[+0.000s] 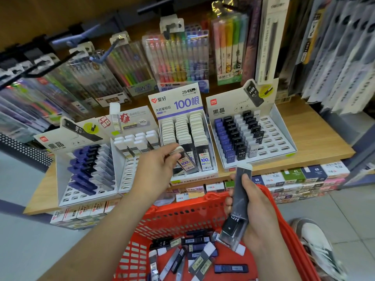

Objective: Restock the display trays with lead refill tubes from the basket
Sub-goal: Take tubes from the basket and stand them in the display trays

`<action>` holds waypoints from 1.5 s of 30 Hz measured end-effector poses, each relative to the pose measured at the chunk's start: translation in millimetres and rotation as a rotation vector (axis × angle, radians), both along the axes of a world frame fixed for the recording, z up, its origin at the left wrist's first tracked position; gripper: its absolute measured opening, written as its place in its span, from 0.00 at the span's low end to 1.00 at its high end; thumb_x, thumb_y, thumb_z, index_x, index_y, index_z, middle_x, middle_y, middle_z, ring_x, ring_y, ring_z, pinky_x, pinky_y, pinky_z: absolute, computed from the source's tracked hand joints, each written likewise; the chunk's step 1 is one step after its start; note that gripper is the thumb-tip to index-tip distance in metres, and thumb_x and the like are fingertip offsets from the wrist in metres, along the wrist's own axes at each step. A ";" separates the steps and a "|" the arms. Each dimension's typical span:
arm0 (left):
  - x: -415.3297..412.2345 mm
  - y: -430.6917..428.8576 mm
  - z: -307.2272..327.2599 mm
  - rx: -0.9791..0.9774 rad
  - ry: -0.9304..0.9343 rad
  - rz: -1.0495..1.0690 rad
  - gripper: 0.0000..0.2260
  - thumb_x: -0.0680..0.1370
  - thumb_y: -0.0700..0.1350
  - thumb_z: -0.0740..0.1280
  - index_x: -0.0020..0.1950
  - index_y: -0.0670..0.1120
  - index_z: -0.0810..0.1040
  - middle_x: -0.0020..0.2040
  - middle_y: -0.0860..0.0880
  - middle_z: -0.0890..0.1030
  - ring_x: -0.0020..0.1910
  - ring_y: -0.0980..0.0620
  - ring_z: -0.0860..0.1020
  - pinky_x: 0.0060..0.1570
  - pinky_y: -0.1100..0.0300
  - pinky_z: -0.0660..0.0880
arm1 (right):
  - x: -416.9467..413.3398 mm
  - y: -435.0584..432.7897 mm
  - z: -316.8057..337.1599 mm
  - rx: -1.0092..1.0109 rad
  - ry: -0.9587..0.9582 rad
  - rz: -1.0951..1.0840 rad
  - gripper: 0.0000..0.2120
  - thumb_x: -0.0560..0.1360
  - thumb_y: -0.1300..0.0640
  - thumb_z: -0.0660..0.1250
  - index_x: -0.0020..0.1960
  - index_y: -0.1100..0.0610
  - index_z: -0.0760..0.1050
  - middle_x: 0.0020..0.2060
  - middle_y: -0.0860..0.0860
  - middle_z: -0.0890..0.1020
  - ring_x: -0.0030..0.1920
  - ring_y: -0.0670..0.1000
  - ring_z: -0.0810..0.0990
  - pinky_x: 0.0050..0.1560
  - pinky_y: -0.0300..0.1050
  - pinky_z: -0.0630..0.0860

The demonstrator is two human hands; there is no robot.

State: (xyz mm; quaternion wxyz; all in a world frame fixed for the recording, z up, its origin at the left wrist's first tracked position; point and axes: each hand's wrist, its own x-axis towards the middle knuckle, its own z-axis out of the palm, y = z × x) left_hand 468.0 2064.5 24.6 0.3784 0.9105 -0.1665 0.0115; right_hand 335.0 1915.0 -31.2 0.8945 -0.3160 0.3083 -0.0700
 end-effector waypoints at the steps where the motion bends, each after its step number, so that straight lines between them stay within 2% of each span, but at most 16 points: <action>1: 0.8 -0.6 1.1 0.016 -0.009 -0.004 0.14 0.78 0.42 0.67 0.63 0.45 0.79 0.56 0.47 0.83 0.53 0.48 0.81 0.58 0.50 0.76 | 0.5 0.3 0.9 -0.005 -0.002 0.011 0.13 0.78 0.49 0.64 0.54 0.58 0.78 0.31 0.53 0.76 0.28 0.50 0.74 0.25 0.41 0.72; 4: 5.6 -4.1 4.3 0.079 -0.032 -0.026 0.14 0.78 0.41 0.67 0.63 0.45 0.79 0.55 0.46 0.83 0.52 0.48 0.82 0.58 0.51 0.76 | 2.1 1.5 4.1 -0.022 -0.003 0.030 0.17 0.75 0.47 0.65 0.54 0.60 0.78 0.31 0.53 0.74 0.26 0.50 0.73 0.24 0.41 0.72; 8: 11.1 -9.4 10.9 0.197 -0.050 -0.057 0.13 0.78 0.41 0.66 0.63 0.45 0.79 0.53 0.45 0.84 0.52 0.47 0.81 0.56 0.59 0.74 | 2.1 3.5 6.3 -0.050 -0.001 0.051 0.15 0.78 0.50 0.64 0.55 0.60 0.78 0.30 0.53 0.74 0.26 0.50 0.74 0.24 0.41 0.72; 13: 9.6 -8.3 12.0 0.205 -0.043 -0.074 0.12 0.78 0.40 0.67 0.61 0.45 0.80 0.49 0.45 0.84 0.47 0.47 0.81 0.54 0.55 0.76 | 1.7 1.7 8.3 -0.058 -0.001 0.080 0.14 0.78 0.50 0.64 0.53 0.60 0.78 0.30 0.54 0.74 0.27 0.50 0.73 0.25 0.42 0.72; 16: 6.0 -10.2 3.8 0.139 0.005 -0.038 0.14 0.78 0.41 0.67 0.63 0.44 0.79 0.56 0.45 0.83 0.54 0.48 0.80 0.60 0.57 0.74 | 1.5 2.5 8.7 -0.064 0.004 0.088 0.13 0.79 0.50 0.63 0.51 0.60 0.78 0.30 0.54 0.75 0.27 0.51 0.73 0.26 0.42 0.72; 19: 2.4 -13.5 -2.7 0.168 -0.007 -0.067 0.14 0.78 0.41 0.67 0.64 0.44 0.78 0.60 0.46 0.81 0.59 0.50 0.78 0.61 0.64 0.69 | 2.1 3.4 9.5 -0.038 0.017 0.102 0.13 0.80 0.53 0.62 0.53 0.61 0.78 0.30 0.54 0.74 0.26 0.50 0.73 0.25 0.42 0.71; 23: 6.7 -17.6 -6.3 0.182 -0.156 -0.050 0.13 0.76 0.41 0.69 0.61 0.46 0.80 0.49 0.48 0.78 0.50 0.48 0.77 0.54 0.63 0.70 | 2.3 4.4 10.1 0.021 0.007 0.096 0.12 0.81 0.58 0.58 0.49 0.60 0.80 0.30 0.54 0.74 0.26 0.50 0.71 0.23 0.39 0.70; 27: 8.2 -21.6 -3.6 0.158 -0.143 -0.018 0.14 0.74 0.42 0.72 0.58 0.50 0.78 0.43 0.51 0.75 0.40 0.50 0.78 0.47 0.53 0.77 | 2.1 6.3 11.1 -0.118 -0.021 0.147 0.08 0.75 0.57 0.68 0.53 0.58 0.81 0.34 0.56 0.81 0.29 0.51 0.78 0.27 0.41 0.75; 29: 6.7 -20.7 -0.1 0.171 -0.152 -0.003 0.12 0.74 0.43 0.72 0.56 0.50 0.75 0.44 0.51 0.75 0.39 0.51 0.78 0.45 0.53 0.77 | 2.6 8.2 12.6 -0.172 -0.039 0.163 0.11 0.70 0.53 0.71 0.51 0.56 0.82 0.36 0.56 0.83 0.31 0.50 0.80 0.29 0.42 0.76; 31: 2.1 -16.5 6.8 0.167 -0.169 0.007 0.10 0.75 0.40 0.70 0.54 0.51 0.77 0.47 0.51 0.76 0.40 0.52 0.78 0.46 0.55 0.77 | 3.3 11.1 15.0 -0.214 -0.050 0.175 0.07 0.68 0.51 0.72 0.43 0.52 0.84 0.36 0.53 0.82 0.32 0.49 0.80 0.33 0.45 0.77; 33: -7.9 -13.5 19.6 0.039 0.037 -0.071 0.14 0.76 0.35 0.65 0.52 0.53 0.79 0.51 0.52 0.80 0.42 0.55 0.79 0.48 0.56 0.78 | 4.2 14.8 18.1 -0.219 -0.051 0.208 0.06 0.66 0.48 0.72 0.39 0.49 0.84 0.35 0.51 0.82 0.33 0.48 0.80 0.35 0.46 0.77; 35: -20.3 -8.3 34.5 -0.153 0.387 -0.250 0.21 0.75 0.30 0.63 0.55 0.55 0.80 0.57 0.54 0.81 0.48 0.55 0.81 0.51 0.50 0.79 | 4.3 20.3 21.9 -0.151 -0.042 0.267 0.09 0.67 0.49 0.71 0.43 0.52 0.84 0.33 0.51 0.81 0.30 0.48 0.78 0.30 0.43 0.75; 38: -27.9 3.8 48.8 -0.265 0.684 -0.443 0.19 0.75 0.31 0.66 0.58 0.52 0.81 0.55 0.50 0.82 0.52 0.44 0.80 0.56 0.43 0.75 | 4.3 30.5 26.8 0.056 -0.198 0.388 0.14 0.73 0.49 0.70 0.49 0.60 0.78 0.28 0.52 0.74 0.24 0.48 0.71 0.23 0.39 0.69; 39: -28.6 8.0 52.4 -0.277 0.703 -0.446 0.17 0.75 0.31 0.67 0.56 0.50 0.82 0.52 0.47 0.83 0.50 0.43 0.81 0.54 0.46 0.76 | 4.2 34.5 28.9 0.126 -0.261 0.421 0.15 0.74 0.48 0.70 0.49 0.60 0.77 0.28 0.51 0.72 0.24 0.47 0.68 0.23 0.38 0.67; 42: -25.6 21.9 61.2 -0.281 0.636 -0.336 0.11 0.73 0.32 0.69 0.50 0.44 0.82 0.42 0.47 0.84 0.40 0.52 0.82 0.42 0.60 0.78 | 6.4 41.8 29.8 0.167 -0.290 0.512 0.20 0.78 0.45 0.63 0.49 0.62 0.79 0.29 0.54 0.72 0.24 0.47 0.67 0.23 0.38 0.66; 45: -17.0 36.5 67.4 -0.269 0.536 -0.216 0.08 0.73 0.32 0.69 0.48 0.42 0.83 0.39 0.44 0.83 0.33 0.54 0.79 0.36 0.64 0.78 | 8.8 39.6 29.8 0.143 -0.255 0.471 0.31 0.77 0.37 0.58 0.56 0.64 0.80 0.32 0.57 0.74 0.23 0.47 0.67 0.22 0.39 0.66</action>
